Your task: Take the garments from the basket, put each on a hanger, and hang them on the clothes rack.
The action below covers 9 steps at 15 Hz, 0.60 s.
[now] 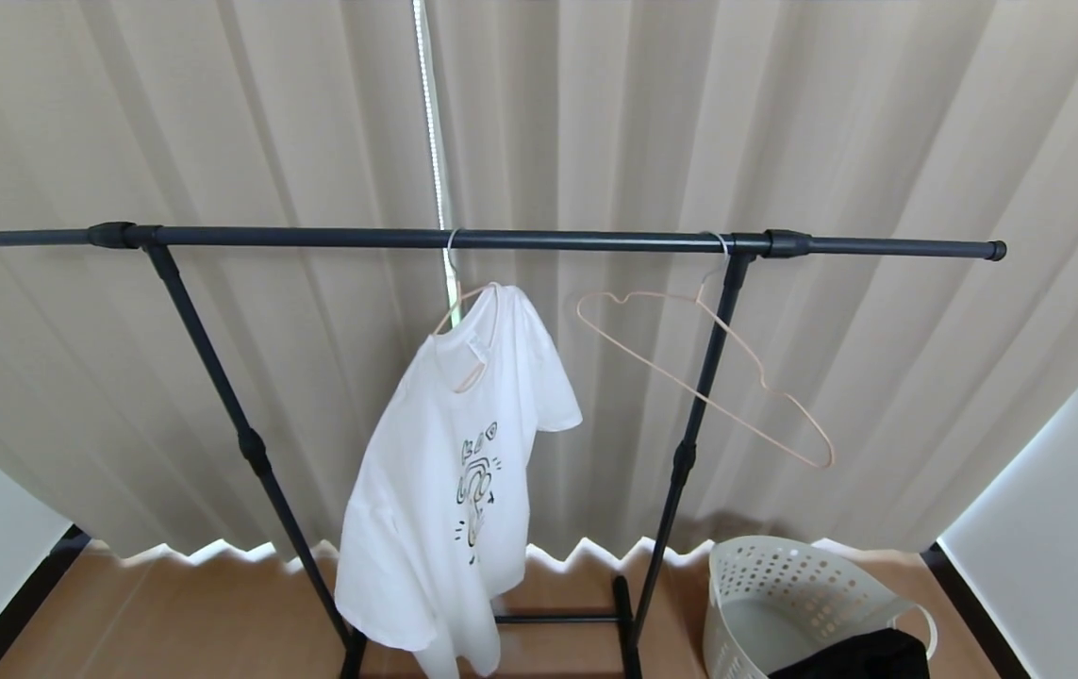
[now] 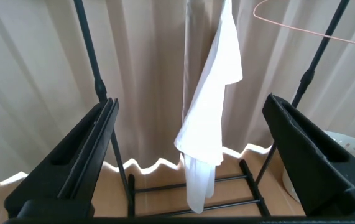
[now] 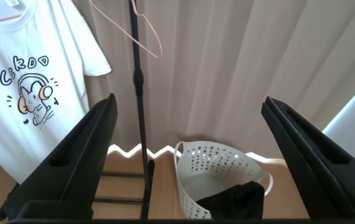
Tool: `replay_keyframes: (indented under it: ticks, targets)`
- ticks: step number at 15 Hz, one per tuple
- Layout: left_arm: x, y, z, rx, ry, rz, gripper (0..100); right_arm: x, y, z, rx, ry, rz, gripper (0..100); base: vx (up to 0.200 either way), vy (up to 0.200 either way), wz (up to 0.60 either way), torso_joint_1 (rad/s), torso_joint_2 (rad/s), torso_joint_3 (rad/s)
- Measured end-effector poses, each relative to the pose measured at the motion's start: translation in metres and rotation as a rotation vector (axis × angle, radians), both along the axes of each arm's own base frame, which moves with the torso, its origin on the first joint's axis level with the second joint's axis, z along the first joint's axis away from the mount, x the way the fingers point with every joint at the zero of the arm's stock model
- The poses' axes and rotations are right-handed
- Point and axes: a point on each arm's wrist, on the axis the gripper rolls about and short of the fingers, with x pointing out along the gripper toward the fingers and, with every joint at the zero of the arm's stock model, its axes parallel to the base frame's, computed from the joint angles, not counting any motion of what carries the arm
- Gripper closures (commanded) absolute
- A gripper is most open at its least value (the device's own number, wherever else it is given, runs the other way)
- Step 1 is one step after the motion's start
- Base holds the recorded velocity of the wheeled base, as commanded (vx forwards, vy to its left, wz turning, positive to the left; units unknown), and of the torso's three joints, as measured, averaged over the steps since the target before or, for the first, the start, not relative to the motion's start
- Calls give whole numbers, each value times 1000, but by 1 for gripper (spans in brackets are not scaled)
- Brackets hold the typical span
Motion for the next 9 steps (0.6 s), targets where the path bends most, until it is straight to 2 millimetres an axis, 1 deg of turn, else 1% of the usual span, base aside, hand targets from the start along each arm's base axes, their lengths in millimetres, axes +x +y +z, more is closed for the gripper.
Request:
replay_keyframes:
  ticks: [9]
  targets:
    - [0,0,0,0,0,0,0,0,0,0,0,-1,-1,0,0,0,0,-151,341,189]
